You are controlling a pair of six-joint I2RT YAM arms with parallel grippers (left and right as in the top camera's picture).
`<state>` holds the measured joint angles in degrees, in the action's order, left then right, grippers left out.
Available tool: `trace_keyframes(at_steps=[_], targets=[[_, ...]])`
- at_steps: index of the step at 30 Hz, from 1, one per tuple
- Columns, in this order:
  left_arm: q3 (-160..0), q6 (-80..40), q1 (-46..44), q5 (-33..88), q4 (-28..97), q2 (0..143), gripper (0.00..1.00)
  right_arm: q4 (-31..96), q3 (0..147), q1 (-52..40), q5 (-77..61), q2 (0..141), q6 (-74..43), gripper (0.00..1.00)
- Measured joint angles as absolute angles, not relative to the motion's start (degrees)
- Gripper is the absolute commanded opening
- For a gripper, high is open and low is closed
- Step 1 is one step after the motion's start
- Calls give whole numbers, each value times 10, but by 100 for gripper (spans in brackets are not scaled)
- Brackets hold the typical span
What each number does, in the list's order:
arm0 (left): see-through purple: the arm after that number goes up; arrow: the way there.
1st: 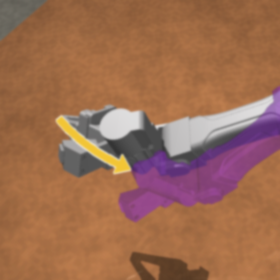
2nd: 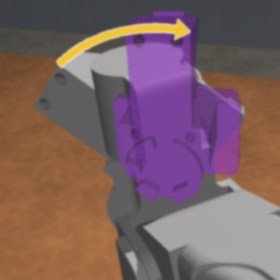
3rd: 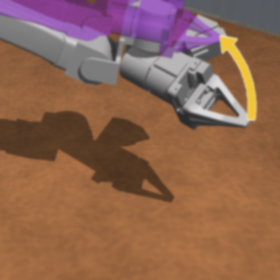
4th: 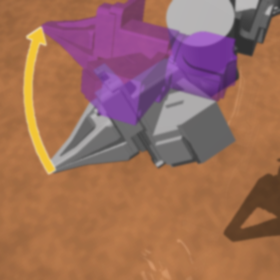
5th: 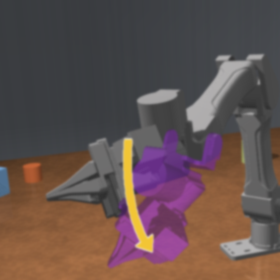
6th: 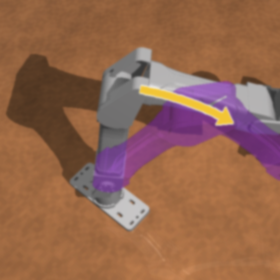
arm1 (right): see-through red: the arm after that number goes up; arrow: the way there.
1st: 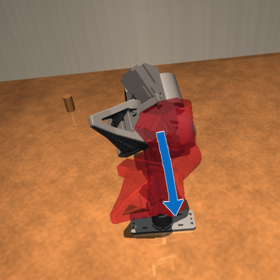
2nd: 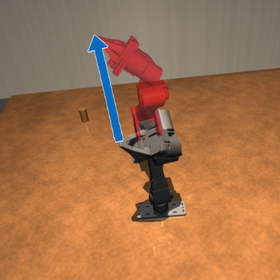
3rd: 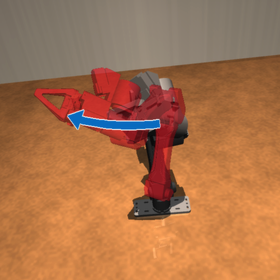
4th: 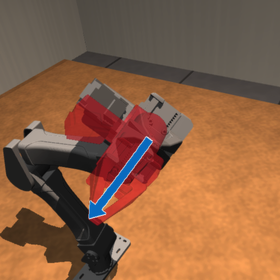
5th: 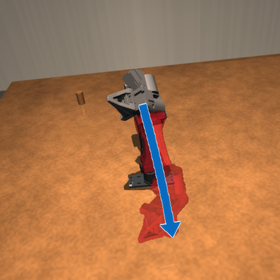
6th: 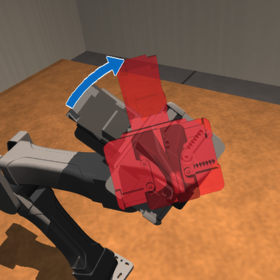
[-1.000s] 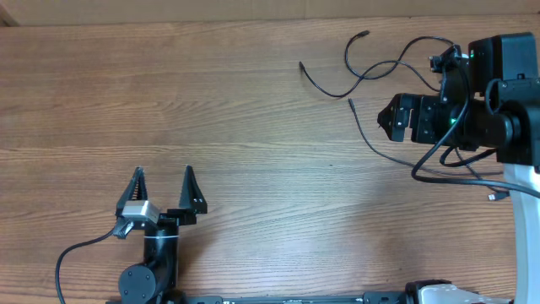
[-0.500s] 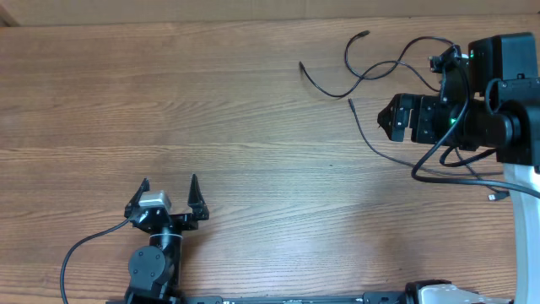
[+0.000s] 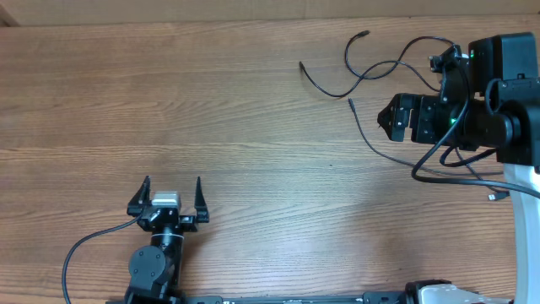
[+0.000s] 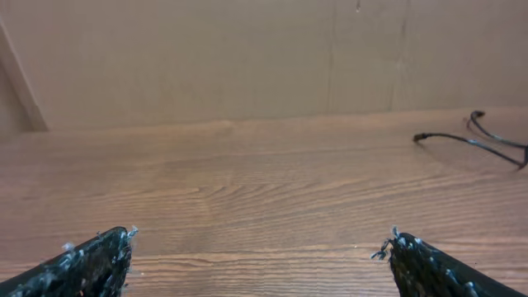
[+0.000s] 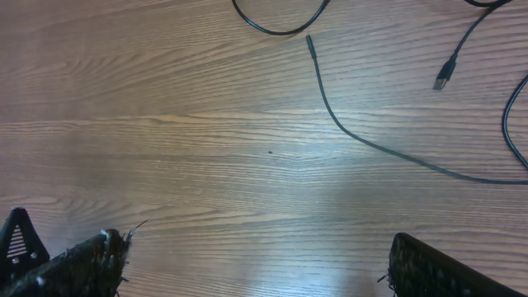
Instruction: Untangle cables
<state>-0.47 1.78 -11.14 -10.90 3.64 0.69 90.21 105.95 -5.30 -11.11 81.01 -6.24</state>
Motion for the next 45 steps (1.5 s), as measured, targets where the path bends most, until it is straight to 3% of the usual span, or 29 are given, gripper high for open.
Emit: trace_keyframes(at_steps=[8, 23, 29, 34, 45], targets=[[-5, 18, -111, -105, 37, 7, 100, 902, 1060, -53, -111, 810, -62, 100], [-5, -265, -99, -140, -4, 7, 100, 902, 1060, -53, -111, 810, -62, 100], [-5, -318, -96, -154, -43, 6, 100, 902, 1060, -53, -111, 810, -62, 100], [-5, -311, -96, -158, 31, 7, 100, 902, 1060, -53, -111, 810, -62, 100], [-5, -84, -96, -66, 41, 6, 100, 902, 1060, -53, -111, 810, -62, 100]])
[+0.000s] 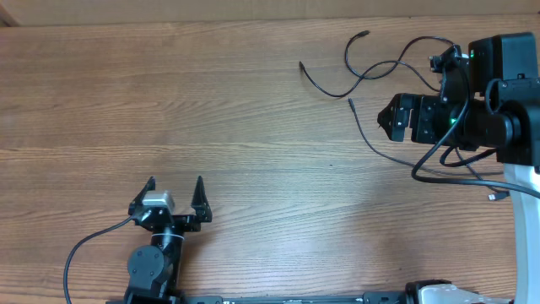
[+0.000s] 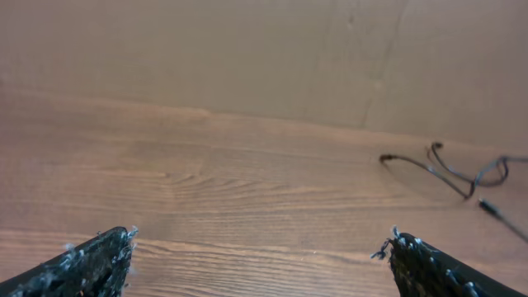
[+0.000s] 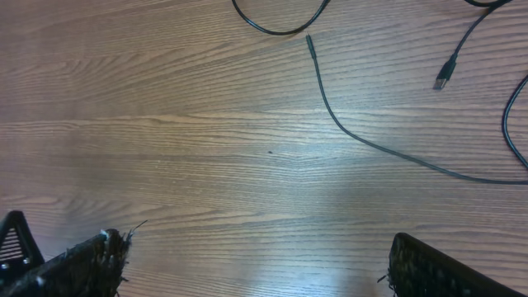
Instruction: Untangle cables
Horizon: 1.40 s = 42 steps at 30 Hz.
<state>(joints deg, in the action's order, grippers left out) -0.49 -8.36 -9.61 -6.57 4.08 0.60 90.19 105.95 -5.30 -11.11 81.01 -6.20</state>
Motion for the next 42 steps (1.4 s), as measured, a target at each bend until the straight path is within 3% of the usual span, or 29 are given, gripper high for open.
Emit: trace_keyframes(at_steps=[8, 34, 38, 42], targets=[[-5, -28, -74, -51, 41, 6, 100, 902, 1060, -53, -111, 810, -62, 100], [-5, -27, -70, -51, 41, 6, 100, 898, 1060, -53, -104, 810, -61, 100], [-5, -27, -70, -51, 41, 6, 100, 853, 1056, -53, -93, 802, -60, 100], [-5, -27, -70, -50, 41, 6, 100, 725, 987, -53, -91, 727, -60, 100]])
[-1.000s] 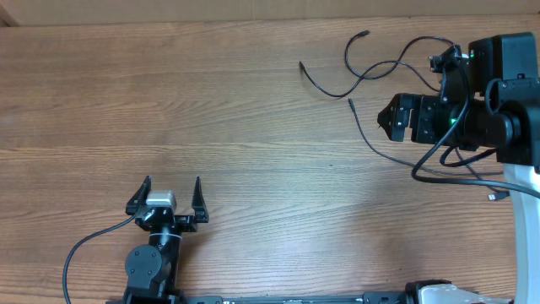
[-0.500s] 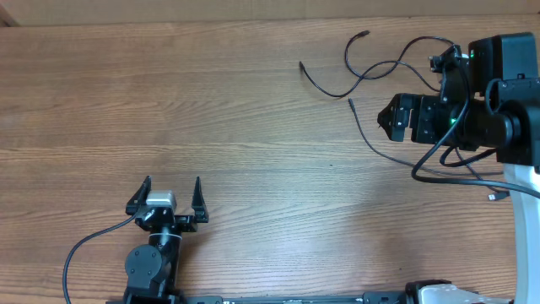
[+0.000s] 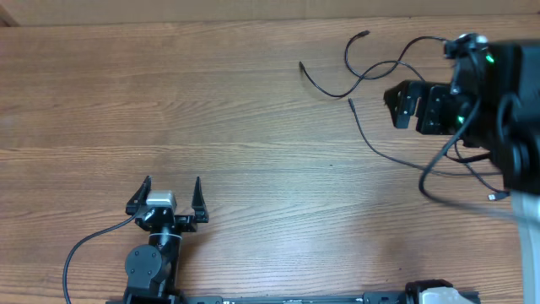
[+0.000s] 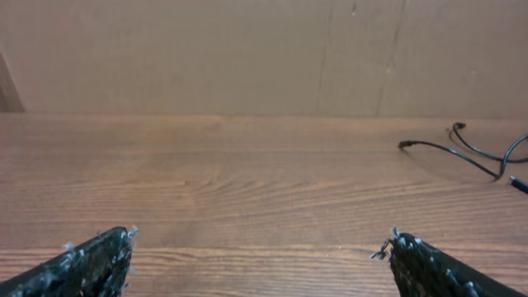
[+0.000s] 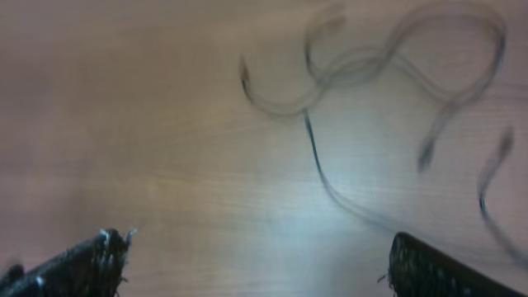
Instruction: Untangle cables
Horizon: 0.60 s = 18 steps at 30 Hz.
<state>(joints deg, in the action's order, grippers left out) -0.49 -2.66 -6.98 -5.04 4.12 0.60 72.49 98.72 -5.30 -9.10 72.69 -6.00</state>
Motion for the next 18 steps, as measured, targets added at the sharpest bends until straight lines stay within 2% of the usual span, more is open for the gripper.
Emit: trace_keyframes(at_steps=[6, 8, 13, 18], targets=[[-5, -25, -70, -49, 41, 6, 100, 475, 800, -53, -92, 558, -61, 100], [-5, -25, -70, -49, 42, 6, 100, 340, 708, -53, -92, 502, -59, 100], [-5, -25, -70, -49, 41, 6, 100, 115, 522, -53, -100, 416, -60, 100], [-5, -25, -70, -49, 41, 6, 100, -44, 362, -53, -109, 350, -63, 100]])
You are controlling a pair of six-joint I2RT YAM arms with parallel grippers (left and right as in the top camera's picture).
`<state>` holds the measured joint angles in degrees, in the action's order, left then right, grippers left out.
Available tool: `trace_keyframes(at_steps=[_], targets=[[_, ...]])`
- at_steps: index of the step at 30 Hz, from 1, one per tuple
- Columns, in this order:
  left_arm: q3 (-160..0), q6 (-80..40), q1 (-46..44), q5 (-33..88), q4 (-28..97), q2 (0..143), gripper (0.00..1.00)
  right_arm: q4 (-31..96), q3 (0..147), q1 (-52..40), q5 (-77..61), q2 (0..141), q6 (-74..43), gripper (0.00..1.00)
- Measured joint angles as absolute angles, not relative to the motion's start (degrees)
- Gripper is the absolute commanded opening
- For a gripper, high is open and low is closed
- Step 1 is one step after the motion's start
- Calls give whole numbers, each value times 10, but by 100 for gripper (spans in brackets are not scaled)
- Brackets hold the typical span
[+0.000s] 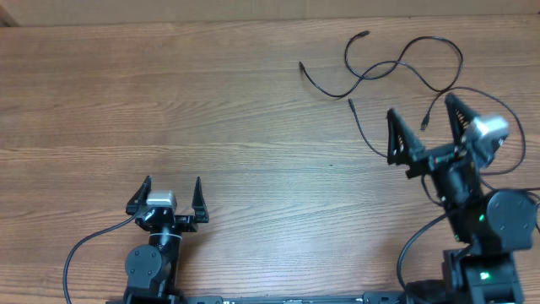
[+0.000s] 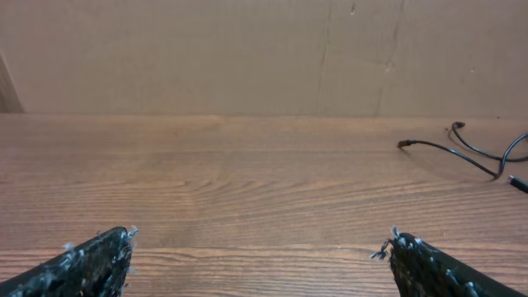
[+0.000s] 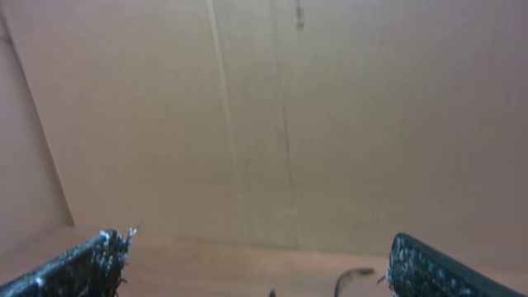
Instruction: Untangle cables
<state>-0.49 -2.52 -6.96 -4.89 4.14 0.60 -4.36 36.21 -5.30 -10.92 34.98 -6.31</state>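
Note:
Several thin black cables (image 1: 396, 63) lie looped over one another at the back right of the wooden table (image 1: 253, 127). One loose cable (image 1: 363, 131) runs from a plug end toward my right arm and passes under it. My right gripper (image 1: 422, 125) is open and holds nothing. It sits just in front of the tangle and points toward the back. In the right wrist view only a cable end (image 3: 355, 276) shows between the fingers (image 3: 99, 257). My left gripper (image 1: 171, 187) stands open and empty at the front left, far from the cables (image 2: 462, 153).
A cardboard wall (image 2: 247, 49) stands along the table's far edge and fills most of the right wrist view as the wall (image 3: 247, 107). The robot's own black lead (image 1: 84, 245) trails at the front left by the left arm base.
My right arm was over the cables at the back right with its camera facing down. It now sits lower and nearer the front right, facing the back wall. The left gripper has not moved.
At first my right gripper hung open over the cables, looking down at them, and my left stood open at the front left. The left then turned slightly right and came back straight. The right arm shifted, then came down in front of the tangle. The cables lie unchanged.

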Motion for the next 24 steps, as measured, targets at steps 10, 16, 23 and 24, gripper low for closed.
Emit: trace_keyframes(at_steps=[10, 16, 23, 24], targets=[[-5, -25, -70, -49, 41, 6, 100, -265, 92, -53, -112, 235, -74, 100], [-5, -25, -70, -49, 42, 6, 100, -248, 10, -53, -107, 171, -75, 100], [-5, -25, -70, -49, 41, 6, 100, -146, 11, -53, -96, 156, -75, 100], [-5, -25, -70, -49, 42, 6, 100, -121, 11, -53, -95, 153, -75, 100]])
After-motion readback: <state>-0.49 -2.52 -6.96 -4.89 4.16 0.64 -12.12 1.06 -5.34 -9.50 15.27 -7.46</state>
